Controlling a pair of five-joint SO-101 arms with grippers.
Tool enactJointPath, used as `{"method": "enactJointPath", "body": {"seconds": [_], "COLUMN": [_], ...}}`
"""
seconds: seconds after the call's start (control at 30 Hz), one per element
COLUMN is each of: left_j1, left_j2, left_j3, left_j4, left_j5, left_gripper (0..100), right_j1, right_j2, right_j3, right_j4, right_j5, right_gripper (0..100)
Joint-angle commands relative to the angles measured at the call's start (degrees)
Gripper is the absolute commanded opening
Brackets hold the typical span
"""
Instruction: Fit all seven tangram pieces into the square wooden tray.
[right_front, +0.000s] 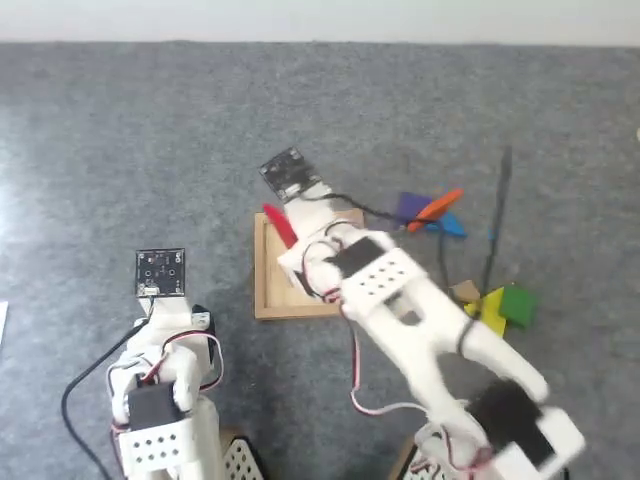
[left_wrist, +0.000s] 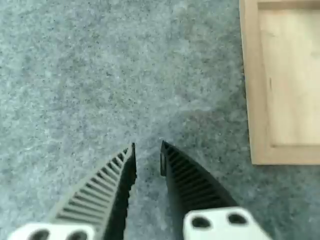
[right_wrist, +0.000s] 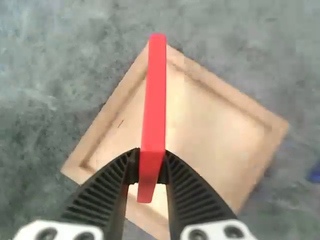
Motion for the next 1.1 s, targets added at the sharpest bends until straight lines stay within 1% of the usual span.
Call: {"method": "enactJointPath", "body": {"seconds": [0.0,0.13,0.2,0.33,0.6,0.7,0.8,0.87,1.0,1.07], "left_j1": [0.0,0.0,0.0,0.0,0.0,0.0,0.0,0.0,0.0,0.0], "left_j2": [-1.05,-1.05,-1.05,-1.05,-1.05,-1.05,-1.05,-1.05,-1.05,-1.05], "left_j3": [-0.66,-0.66,-0.66,-0.66,-0.66,-0.66,-0.66,-0.66,-0.66,-0.66], "left_j4": [0.18,0.18,0.18,0.18,0.18,0.18,0.18,0.18,0.18,0.18], "left_j5": [-0.09,-0.09,-0.09,-0.09,-0.09,-0.09,-0.09,-0.09,-0.09,-0.09], "left_gripper": [8,8,8,8,8,8,8,8,8,8], "right_j1": [-1.54,-1.8,-1.8,-2.59,-5.76,-5.76,-5.76,-5.76,-5.85,-6.11], "right_j2": [4.26,7.43,7.43,7.16,7.69,7.69,7.78,7.78,8.84,9.98], "right_j3": [-3.87,-4.75,-5.19,-5.27,-4.92,-4.92,-4.13,-3.96,-3.69,-3.78], "right_j4": [-4.44,-4.97,-4.7,-4.62,-4.53,-4.53,-4.88,-4.7,-4.88,-4.97], "right_j5": [-8.18,-24.18,-30.95,-37.54,-37.89,-33.23,-32.44,-32.53,-32.53,-32.62], "right_gripper": [0.7,0.7,0.6,0.6,0.9,1.0,2.4,8.8,27.8,32.9]}}
